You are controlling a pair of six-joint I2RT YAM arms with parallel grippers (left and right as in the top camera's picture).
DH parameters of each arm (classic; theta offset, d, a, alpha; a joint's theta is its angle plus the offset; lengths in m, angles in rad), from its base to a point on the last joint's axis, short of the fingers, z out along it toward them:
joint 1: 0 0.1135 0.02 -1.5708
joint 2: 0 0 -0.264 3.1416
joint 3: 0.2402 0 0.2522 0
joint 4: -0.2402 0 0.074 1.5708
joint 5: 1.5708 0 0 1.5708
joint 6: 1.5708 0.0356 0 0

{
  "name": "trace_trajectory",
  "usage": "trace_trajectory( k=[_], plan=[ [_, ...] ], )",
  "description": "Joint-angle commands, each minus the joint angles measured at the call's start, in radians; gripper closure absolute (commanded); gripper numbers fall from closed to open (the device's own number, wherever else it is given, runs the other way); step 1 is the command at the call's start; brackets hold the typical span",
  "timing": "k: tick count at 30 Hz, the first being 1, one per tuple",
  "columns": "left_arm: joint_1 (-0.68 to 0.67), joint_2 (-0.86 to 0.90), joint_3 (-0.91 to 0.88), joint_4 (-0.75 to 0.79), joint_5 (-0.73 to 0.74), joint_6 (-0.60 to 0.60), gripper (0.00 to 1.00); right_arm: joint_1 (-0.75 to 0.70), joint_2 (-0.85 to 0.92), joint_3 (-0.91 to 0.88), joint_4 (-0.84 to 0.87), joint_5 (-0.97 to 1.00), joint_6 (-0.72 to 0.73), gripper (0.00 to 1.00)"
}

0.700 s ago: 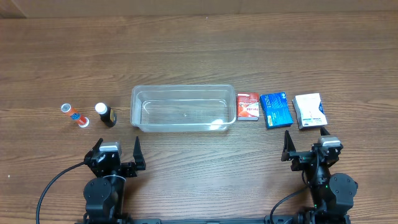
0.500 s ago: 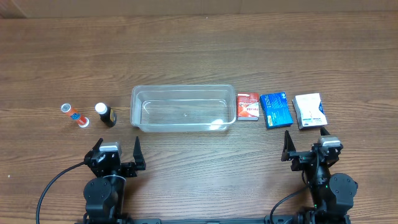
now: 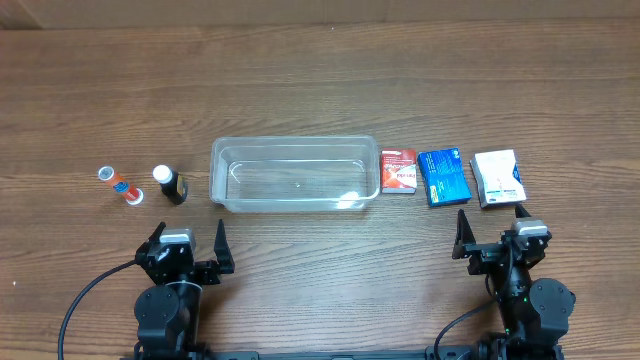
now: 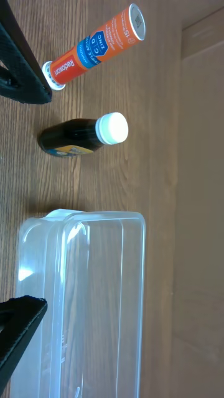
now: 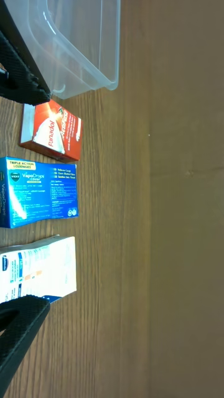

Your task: Pack container

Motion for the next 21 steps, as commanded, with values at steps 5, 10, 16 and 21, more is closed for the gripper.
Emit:
trace_trajectory(
  k=[5,10,16,21],
  plan=[
    [0.003,-0.010,-0.006,0.005,0.008,-0.007,0.00,0.004,-0.012,-0.006,0.006,0.006,-0.001,0.00],
    [0.003,-0.010,-0.006,0.005,0.008,-0.008,0.00,0.004,-0.012,-0.006,0.007,0.006,-0.001,0.00],
    [0.003,-0.010,-0.006,0.005,0.008,-0.008,0.00,0.004,-0.012,-0.006,0.006,0.006,-0.001,0.00],
    [0.003,-0.010,-0.006,0.005,0.008,-0.008,0.00,0.004,-0.012,-0.006,0.063,-0.007,0.004,0.00]
  ],
)
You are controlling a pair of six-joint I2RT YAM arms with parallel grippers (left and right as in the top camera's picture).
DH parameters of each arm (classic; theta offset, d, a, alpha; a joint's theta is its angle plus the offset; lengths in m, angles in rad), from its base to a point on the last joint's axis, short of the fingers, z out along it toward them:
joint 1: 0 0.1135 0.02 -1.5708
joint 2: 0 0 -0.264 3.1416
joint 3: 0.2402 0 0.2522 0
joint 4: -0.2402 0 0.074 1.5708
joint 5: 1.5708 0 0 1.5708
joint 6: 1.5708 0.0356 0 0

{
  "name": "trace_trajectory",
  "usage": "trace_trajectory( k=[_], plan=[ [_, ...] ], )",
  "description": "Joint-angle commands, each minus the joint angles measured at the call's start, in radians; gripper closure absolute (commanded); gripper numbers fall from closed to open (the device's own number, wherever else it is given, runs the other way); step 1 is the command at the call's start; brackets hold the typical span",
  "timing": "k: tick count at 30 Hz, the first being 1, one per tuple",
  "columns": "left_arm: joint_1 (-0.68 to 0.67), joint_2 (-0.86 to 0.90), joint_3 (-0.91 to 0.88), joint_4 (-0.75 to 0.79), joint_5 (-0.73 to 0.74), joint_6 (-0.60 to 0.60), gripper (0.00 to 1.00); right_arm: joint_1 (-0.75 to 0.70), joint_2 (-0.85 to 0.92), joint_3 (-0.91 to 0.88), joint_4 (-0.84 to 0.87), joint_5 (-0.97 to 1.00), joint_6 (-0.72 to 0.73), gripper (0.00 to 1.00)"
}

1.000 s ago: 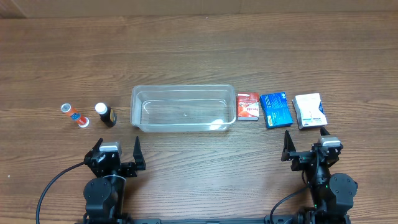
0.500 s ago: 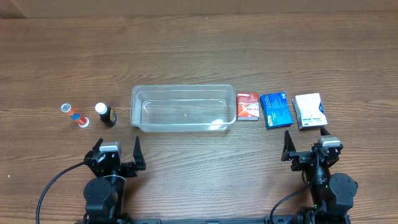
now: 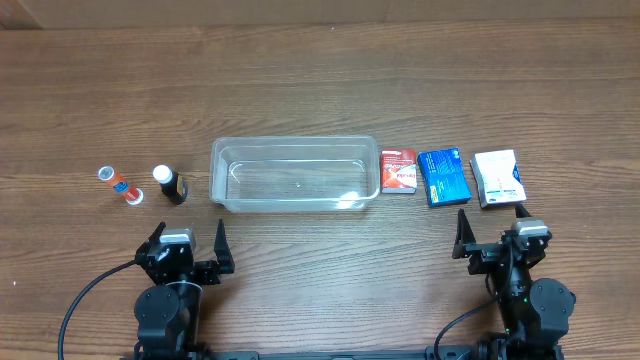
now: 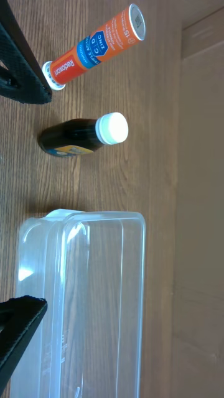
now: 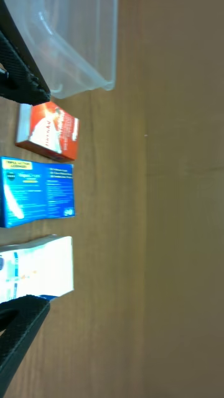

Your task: Pack container

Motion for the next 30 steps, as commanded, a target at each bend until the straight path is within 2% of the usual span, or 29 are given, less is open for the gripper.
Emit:
trace_trajectory(
  k=[1,4,6,10,12,15,16,18,24,28,30],
  plan=[
    [0.003,-0.010,-0.006,0.005,0.008,-0.008,0.00,0.004,-0.012,-0.002,0.076,-0.030,0.038,0.00],
    [0.004,-0.010,-0.006,0.005,0.008,-0.008,0.00,0.000,-0.006,0.011,0.227,-0.040,0.394,0.00],
    [0.003,-0.010,-0.006,0.005,0.008,-0.008,0.00,0.000,0.036,0.047,0.272,-0.044,0.433,0.00],
    [0.003,-0.010,-0.006,0.005,0.008,-0.008,0.00,0.000,0.327,0.341,0.183,-0.045,0.431,0.00],
    [0.003,-0.010,-0.006,0.005,0.008,-0.008,0.00,0.000,0.536,0.572,0.004,-0.046,0.381,0.00],
    [0.003,-0.010,-0.006,0.005,0.008,-0.008,0.00,0.000,0.898,0.980,-0.390,0.045,0.161,0.00],
    [0.004,-0.010,-0.006,0.005,0.008,-0.008,0.00,0.000,1.011,1.075,-0.474,0.075,0.104,0.00],
    [0.003,-0.010,-0.006,0.005,0.008,-0.008,0.00,0.000,1.139,1.128,-0.516,0.085,0.093,0.00],
    [0.003,-0.010,-0.006,0.005,0.008,-0.008,0.00,-0.062,1.564,1.126,-0.512,0.140,0.093,0.00],
    [0.004,-0.010,-0.006,0.005,0.008,-0.008,0.00,-0.076,1.728,1.125,-0.583,0.159,0.004,0.00],
    [0.003,-0.010,-0.006,0.005,0.008,-0.008,0.00,-0.082,1.794,1.125,-0.578,0.175,0.004,0.00]
  ],
)
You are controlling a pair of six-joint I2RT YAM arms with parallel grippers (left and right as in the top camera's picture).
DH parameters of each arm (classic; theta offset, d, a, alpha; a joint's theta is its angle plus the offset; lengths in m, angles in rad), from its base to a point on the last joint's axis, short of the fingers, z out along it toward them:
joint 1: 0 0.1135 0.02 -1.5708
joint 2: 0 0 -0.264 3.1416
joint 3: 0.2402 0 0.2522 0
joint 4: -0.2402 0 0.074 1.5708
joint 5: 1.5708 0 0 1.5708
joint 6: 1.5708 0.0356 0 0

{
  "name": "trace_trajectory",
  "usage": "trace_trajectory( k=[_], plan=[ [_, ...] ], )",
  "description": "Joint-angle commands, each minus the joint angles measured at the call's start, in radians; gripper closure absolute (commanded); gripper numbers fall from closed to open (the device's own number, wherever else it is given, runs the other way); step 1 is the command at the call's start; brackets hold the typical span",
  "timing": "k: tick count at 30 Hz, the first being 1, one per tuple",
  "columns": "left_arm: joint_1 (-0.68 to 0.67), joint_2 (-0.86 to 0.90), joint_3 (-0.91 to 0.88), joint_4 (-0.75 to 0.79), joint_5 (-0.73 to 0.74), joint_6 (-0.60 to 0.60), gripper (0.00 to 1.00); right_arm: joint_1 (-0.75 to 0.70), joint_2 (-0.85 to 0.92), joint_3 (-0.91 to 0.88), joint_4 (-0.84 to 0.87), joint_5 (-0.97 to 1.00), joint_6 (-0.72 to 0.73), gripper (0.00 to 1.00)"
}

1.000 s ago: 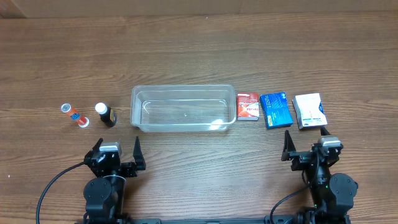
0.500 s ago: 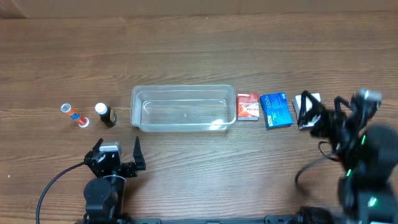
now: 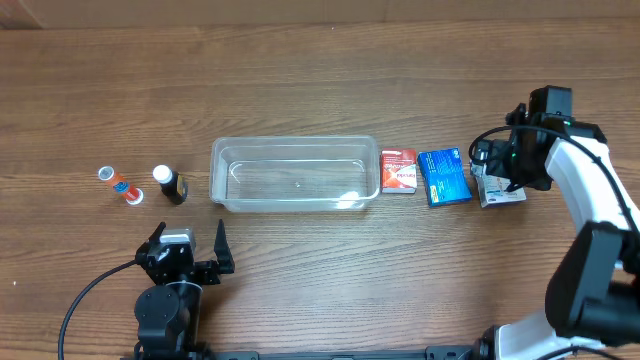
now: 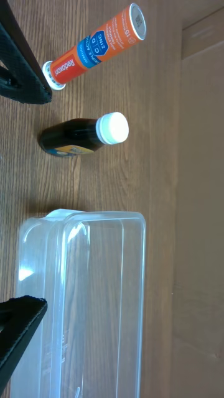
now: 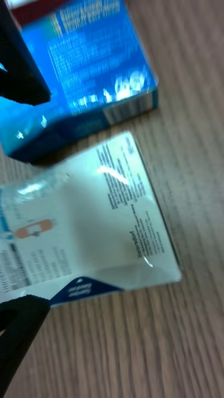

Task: Pack container
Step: 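Reach the right gripper to the white box and grasp it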

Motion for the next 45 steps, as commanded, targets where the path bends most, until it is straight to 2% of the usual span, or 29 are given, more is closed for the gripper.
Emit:
trace_trajectory(
  k=[1,4,7,11,12,13,20,26,33,38,45],
  plan=[
    [0.004,-0.008,-0.004,0.005,0.007,-0.007,0.00,-0.006,0.071,0.014,0.014,0.024,-0.034,0.01],
    [0.003,-0.008,-0.004,0.005,0.008,-0.008,0.00,-0.006,0.101,0.007,0.016,0.016,-0.040,0.06],
    [0.003,-0.008,-0.004,0.004,0.008,-0.008,0.00,-0.006,0.109,-0.012,0.032,0.017,-0.013,0.21],
    [0.003,-0.008,-0.004,0.005,0.008,-0.008,0.00,-0.006,0.109,-0.011,0.035,0.036,0.013,0.20],
    [0.003,-0.008,-0.004,0.005,0.008,-0.008,0.00,-0.006,0.108,-0.010,0.032,0.039,0.013,0.04],
    [0.004,-0.009,-0.004,0.005,0.007,-0.007,0.00,-0.006,0.108,-0.004,0.027,0.040,0.012,0.00],
    [0.003,-0.009,-0.004,0.005,0.008,-0.007,0.00,-0.008,0.052,0.144,-0.040,0.044,0.012,0.00],
    [0.004,-0.008,-0.004,0.005,0.008,-0.008,0.00,-0.066,0.066,0.136,0.025,0.093,0.012,0.00],
    [0.003,-0.008,-0.004,0.005,0.008,-0.007,0.00,-0.043,0.127,0.134,-0.029,-0.019,-0.041,0.00],
    [0.003,-0.008,-0.004,0.005,0.008,-0.007,0.00,-0.043,0.189,0.098,-0.023,0.061,-0.011,0.00],
    [0.003,-0.008,-0.004,0.005,0.008,-0.008,0.00,-0.011,0.156,0.100,-0.019,0.057,-0.006,0.09]
  ],
)
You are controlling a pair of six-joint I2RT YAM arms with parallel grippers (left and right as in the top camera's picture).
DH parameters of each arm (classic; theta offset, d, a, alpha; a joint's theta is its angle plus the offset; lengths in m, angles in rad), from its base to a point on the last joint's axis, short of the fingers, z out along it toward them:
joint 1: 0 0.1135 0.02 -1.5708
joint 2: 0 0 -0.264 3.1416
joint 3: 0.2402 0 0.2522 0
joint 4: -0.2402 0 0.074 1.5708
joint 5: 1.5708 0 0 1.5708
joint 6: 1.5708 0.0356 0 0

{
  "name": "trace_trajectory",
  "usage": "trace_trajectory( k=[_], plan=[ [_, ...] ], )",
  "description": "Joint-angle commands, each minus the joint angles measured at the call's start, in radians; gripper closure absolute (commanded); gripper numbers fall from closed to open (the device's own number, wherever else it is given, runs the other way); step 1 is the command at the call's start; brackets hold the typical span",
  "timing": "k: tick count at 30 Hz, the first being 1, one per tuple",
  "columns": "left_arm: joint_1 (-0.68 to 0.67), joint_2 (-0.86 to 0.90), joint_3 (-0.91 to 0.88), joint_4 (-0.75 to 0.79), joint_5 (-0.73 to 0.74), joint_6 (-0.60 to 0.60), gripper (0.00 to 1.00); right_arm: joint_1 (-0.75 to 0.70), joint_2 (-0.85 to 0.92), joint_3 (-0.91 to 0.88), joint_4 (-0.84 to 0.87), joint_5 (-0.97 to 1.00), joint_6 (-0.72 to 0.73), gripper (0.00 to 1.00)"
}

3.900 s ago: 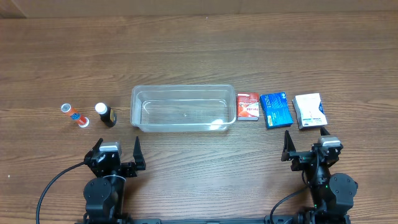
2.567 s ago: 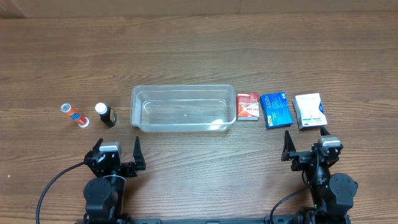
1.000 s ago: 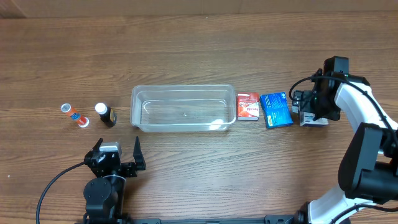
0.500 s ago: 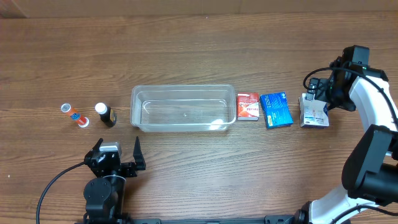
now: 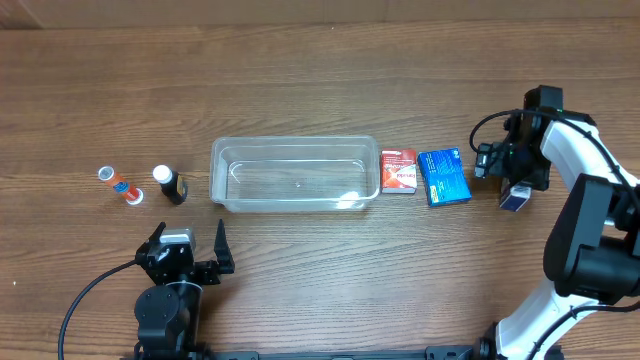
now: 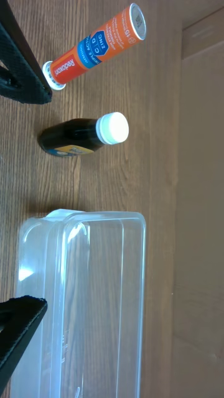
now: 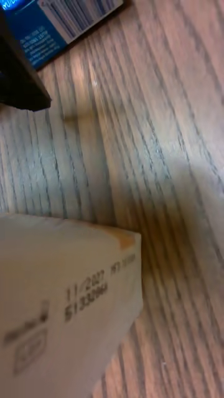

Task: Pack container
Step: 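Reach the right gripper to the white box and grasp it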

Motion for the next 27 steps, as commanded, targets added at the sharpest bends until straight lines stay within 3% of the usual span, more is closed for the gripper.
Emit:
trace_trajectory(
  k=[1,7,13,21,27],
  plan=[
    [0.003,-0.009,-0.004,0.005,0.007,-0.008,0.00,0.017,-0.059,-0.003,0.003,0.006,0.012,0.10],
    [0.003,-0.008,-0.004,0.005,0.008,-0.008,0.00,0.045,-0.099,0.009,-0.042,0.009,0.048,0.10],
    [0.003,-0.009,-0.004,0.005,0.008,-0.008,0.00,0.162,-0.270,0.063,-0.085,0.010,0.051,0.08],
    [0.003,-0.008,-0.004,0.005,0.007,-0.008,0.00,0.077,-0.148,0.061,-0.069,0.016,0.047,0.00],
    [0.004,-0.008,-0.004,0.005,0.008,-0.008,0.00,0.081,-0.101,0.010,-0.102,-0.008,-0.084,0.00]
  ],
)
